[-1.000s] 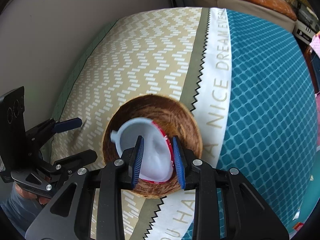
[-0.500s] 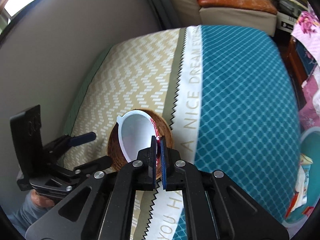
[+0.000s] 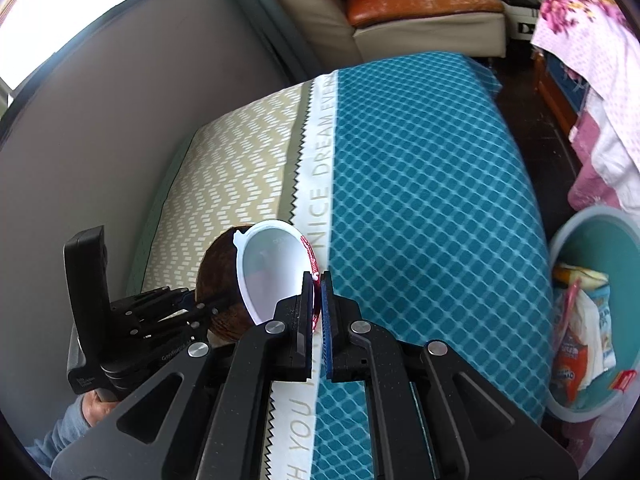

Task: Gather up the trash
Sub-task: 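Grasp the white cup with the right gripper while the left gripper grasps the wicker bowl rim, then carry the wicker bowl over the wastebasket and open the left gripper while the right gripper holds the cup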

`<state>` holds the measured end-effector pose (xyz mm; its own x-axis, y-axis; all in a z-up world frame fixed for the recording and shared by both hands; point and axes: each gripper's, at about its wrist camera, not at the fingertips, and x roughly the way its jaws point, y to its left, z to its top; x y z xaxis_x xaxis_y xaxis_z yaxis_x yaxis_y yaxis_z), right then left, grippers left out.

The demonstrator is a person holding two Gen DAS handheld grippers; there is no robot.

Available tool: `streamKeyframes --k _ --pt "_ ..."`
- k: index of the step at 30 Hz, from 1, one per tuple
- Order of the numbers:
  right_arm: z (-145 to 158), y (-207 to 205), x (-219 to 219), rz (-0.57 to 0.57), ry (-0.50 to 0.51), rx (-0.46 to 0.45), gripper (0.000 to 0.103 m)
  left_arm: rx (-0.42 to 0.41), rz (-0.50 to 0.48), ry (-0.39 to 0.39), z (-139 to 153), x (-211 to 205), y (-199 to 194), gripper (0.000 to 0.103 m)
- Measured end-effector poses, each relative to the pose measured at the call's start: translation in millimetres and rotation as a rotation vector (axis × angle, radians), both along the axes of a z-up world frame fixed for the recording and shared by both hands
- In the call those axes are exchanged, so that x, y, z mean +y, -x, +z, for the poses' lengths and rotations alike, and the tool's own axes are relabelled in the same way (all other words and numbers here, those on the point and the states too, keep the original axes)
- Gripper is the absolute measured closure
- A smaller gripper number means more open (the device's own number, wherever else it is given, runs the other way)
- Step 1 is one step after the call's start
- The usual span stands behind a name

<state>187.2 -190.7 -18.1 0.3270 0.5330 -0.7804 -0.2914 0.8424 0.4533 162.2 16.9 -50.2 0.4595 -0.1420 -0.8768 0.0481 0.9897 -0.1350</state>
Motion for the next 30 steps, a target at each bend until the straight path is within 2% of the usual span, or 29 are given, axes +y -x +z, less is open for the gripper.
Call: streamKeyframes --k 6,18,30 --pt "5.0 11.4 -32.6 -0.048 -0.029 -0.012 0.099 -0.044 -0.010 -0.056 19.5 -21.5 3.4 0.094" --pt "5.6 28.8 -108.6 -0.180 -0.116 -0.036 0.099 -0.044 -0.088 -0.130 38.0 -82.4 6.3 0.094" --pt "12.0 56.8 -207.0 -0.371 -0.170 -0.094 0.099 -0.061 -0.236 -0.120 51.3 -179.2 5.3 0.094"
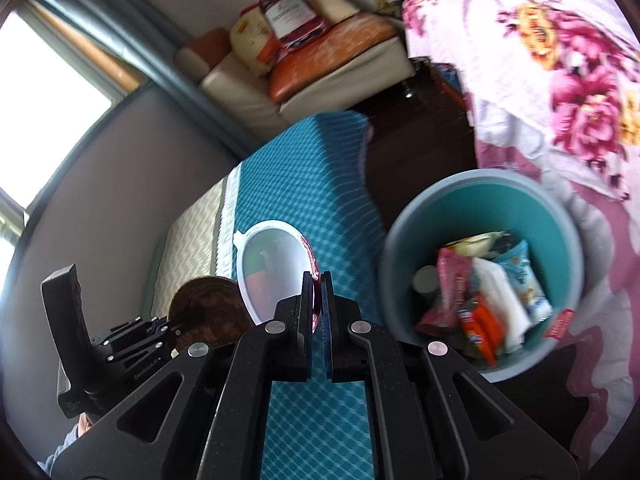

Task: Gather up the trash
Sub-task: 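Carry the wicker bowl over the wastebasket and open the left gripper while the right gripper holds the cup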

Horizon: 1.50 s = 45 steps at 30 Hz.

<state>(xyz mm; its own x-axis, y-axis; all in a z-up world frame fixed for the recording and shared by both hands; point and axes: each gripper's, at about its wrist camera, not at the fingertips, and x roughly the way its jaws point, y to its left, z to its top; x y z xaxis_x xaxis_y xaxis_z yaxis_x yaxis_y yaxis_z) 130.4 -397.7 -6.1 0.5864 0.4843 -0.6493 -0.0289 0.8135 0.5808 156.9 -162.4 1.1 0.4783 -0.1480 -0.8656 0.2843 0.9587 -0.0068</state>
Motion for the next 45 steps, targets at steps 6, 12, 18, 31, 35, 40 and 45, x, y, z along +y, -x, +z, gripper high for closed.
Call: streamKeyframes --k 6,12,18,31,35,40,45 --pt "6.1 13.4 -42.3 -0.090 0.002 -0.025 0.099 0.003 -0.076 0.015 1.2 -50.2 -1.0 0.094" --pt "7.0 24.5 -75.6 -0.161 0.005 -0.025 0.099 0.014 -0.142 0.022 -2.6 -91.4 -4.5 0.094" --pt "7.1 27.3 -102.6 -0.195 0.016 -0.015 0.099 0.040 -0.184 0.038 -12.7 -119.0 -8.8 0.094" --pt "-0.1 20.7 -108.1 -0.225 0.088 0.026 0.099 0.098 -0.211 0.064 -44.3 -134.6 -23.8 0.094" --pt "-2.2 15.5 -106.4 -0.227 0.113 0.045 0.099 0.111 -0.217 0.068 -52.3 -135.0 -29.5 0.093" --pt "-5.7 10.1 -102.9 -0.231 0.131 0.057 0.099 0.124 -0.221 0.072 -60.7 -133.7 -37.1 0.093" --pt "-8.5 4.6 -98.6 -0.227 0.148 0.072 0.099 0.136 -0.219 0.079 -66.2 -131.0 -41.0 0.093"
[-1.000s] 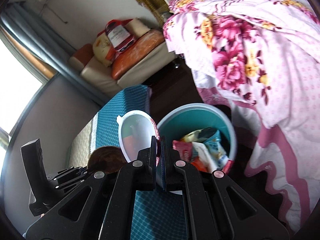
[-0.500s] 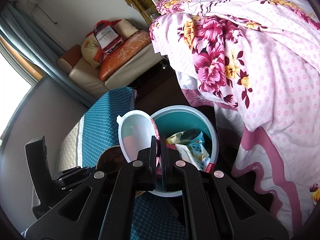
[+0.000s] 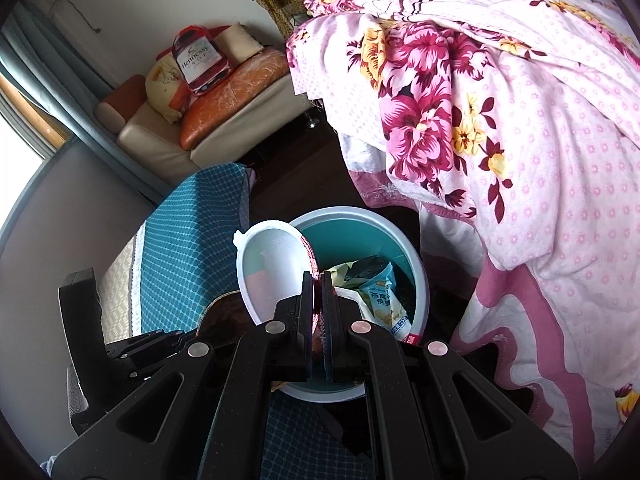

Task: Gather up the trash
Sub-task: 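Carry the wicker bowl over the wastebasket and open the left gripper while the right gripper holds the cup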

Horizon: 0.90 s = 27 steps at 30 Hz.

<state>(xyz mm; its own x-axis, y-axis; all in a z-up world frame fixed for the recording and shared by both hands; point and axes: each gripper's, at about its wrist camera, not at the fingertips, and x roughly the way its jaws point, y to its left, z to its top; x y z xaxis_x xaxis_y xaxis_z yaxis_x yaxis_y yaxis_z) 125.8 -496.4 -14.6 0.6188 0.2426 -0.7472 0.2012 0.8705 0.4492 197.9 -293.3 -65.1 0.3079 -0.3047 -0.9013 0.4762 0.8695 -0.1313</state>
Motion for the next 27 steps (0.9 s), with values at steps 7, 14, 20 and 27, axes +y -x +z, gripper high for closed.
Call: streamKeyframes --k 7,14,20,27 --pt "-0.8 -3.5 6.0 -0.001 0.016 0.008 0.099 0.026 0.005 0.016 -5.3 3.0 -3.8 0.086" --pt "-0.1 -5.2 11.0 0.001 0.023 0.016 0.099 -0.048 0.051 0.034 11.1 15.4 2.6 0.028" --pt "4.2 -3.2 17.1 0.007 0.034 0.007 0.099 -0.072 0.098 0.059 25.8 31.8 9.2 0.013" --pt "10.2 -0.3 28.4 0.017 0.047 0.002 0.099 -0.075 0.133 0.049 30.3 49.3 16.2 0.013"
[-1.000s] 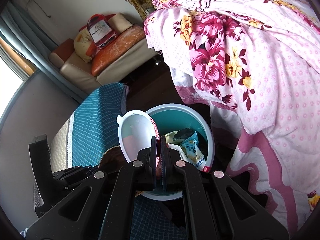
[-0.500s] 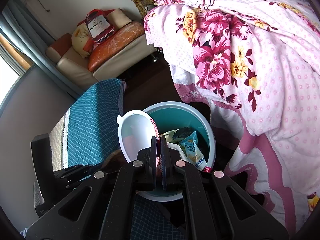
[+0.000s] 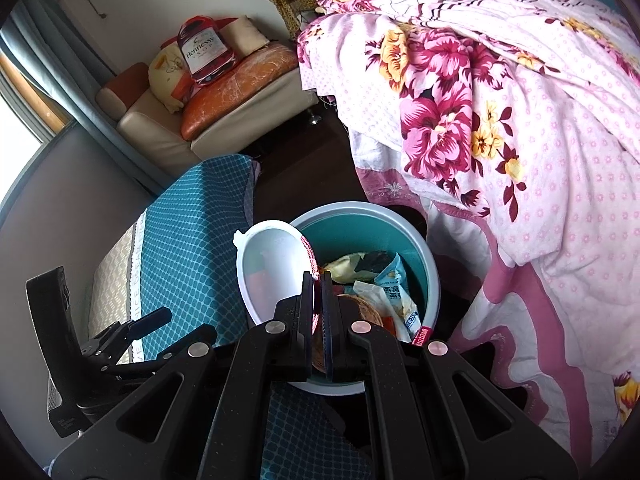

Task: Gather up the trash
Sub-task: 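Carry the wicker bowl over the wastebasket and open the left gripper while the right gripper holds the cup, then lower the white cup into the wicker bowl in the wastebasket and open the right gripper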

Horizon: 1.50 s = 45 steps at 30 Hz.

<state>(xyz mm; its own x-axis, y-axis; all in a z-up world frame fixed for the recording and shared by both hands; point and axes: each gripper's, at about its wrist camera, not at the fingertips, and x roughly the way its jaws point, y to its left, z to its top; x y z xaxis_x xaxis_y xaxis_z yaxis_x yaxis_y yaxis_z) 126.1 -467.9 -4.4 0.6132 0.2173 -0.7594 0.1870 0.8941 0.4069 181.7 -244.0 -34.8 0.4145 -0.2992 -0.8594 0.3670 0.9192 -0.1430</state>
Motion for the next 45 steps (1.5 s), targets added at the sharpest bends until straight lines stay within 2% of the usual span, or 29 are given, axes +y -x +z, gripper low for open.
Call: streamKeyframes --k 12,29,30,32,33,34,36,43,45 --pt "1.9 -0.4 23.8 0.022 0.032 0.032 0.099 0.020 0.044 0.011 -2.5 32.1 3.8 0.012" --pt "-18.1 -12.3 48.3 0.037 0.078 0.118 0.096 0.035 0.075 0.049 -8.3 59.5 0.9 0.009" --pt "-18.3 -12.8 48.4 0.036 0.075 0.120 0.093 0.036 0.076 0.050 -8.4 59.3 0.5 0.009" --pt "-17.2 -12.5 48.6 0.025 0.083 0.115 0.071 0.038 0.077 0.049 -8.7 59.8 0.8 0.009" --pt "-16.9 -13.0 49.2 0.024 0.085 0.113 0.055 0.038 0.076 0.048 -9.0 59.9 1.2 0.008" --pt "-17.4 -12.4 49.9 0.025 0.084 0.112 0.049 0.038 0.076 0.044 -9.3 59.8 1.6 0.008" --pt "-16.1 -9.5 51.0 0.023 0.084 0.107 0.043 0.035 0.076 0.039 -9.0 59.6 2.9 0.008" --pt "-10.6 -6.5 49.7 0.035 0.074 0.097 0.035 0.027 0.080 0.032 -3.4 57.8 9.7 0.008" --pt "-7.0 -3.2 48.6 0.048 0.071 0.085 0.026 0.020 0.083 0.032 0.8 58.4 14.7 0.007"
